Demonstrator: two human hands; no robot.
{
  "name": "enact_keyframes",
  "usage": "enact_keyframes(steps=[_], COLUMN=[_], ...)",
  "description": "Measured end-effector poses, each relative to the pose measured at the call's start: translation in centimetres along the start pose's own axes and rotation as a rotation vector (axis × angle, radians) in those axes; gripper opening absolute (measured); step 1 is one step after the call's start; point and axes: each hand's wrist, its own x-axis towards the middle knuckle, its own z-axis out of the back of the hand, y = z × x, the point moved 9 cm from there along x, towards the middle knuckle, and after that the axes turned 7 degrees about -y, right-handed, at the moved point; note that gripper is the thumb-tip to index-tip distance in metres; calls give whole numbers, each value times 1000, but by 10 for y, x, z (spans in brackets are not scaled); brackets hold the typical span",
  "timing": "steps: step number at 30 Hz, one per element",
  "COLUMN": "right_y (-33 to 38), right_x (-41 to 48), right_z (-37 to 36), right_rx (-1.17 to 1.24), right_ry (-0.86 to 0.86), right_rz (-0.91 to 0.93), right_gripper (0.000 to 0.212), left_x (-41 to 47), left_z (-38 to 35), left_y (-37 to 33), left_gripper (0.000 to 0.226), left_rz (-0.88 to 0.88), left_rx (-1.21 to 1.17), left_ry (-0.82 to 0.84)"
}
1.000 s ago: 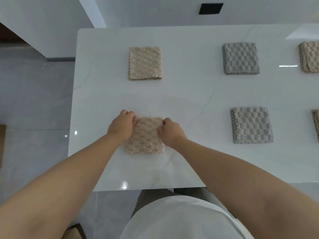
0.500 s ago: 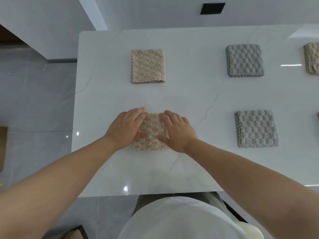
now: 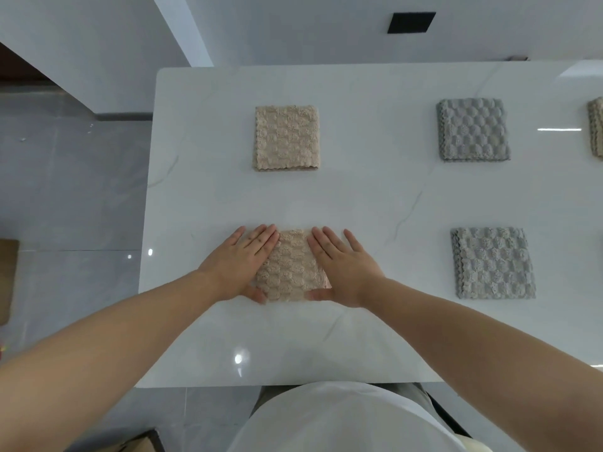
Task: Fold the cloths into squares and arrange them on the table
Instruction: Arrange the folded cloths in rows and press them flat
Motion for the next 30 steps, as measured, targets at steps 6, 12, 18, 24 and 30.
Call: enact_keyframes(steps=[6, 12, 18, 24, 30], right_y=[-48, -95, -108, -121, -124], right_x=[46, 130, 191, 206, 206], right_z=[83, 139, 153, 132, 130], right_rx=[59, 43, -27, -77, -71], right_ry=[-232, -247, -108, -6, -22], right_rz=[-89, -172, -115, -69, -64], right_gripper=[77, 79, 103, 118, 119], left_x=[36, 118, 171, 178, 178], left_z=[82, 144, 142, 115, 110], left_y=[46, 116, 140, 161, 171], left_gripper=[93, 92, 108, 120, 128], left_rz=[20, 174, 170, 138, 167], left_rx=[-144, -128, -14, -89, -92], left_ry=[-315, -330, -205, -152, -93])
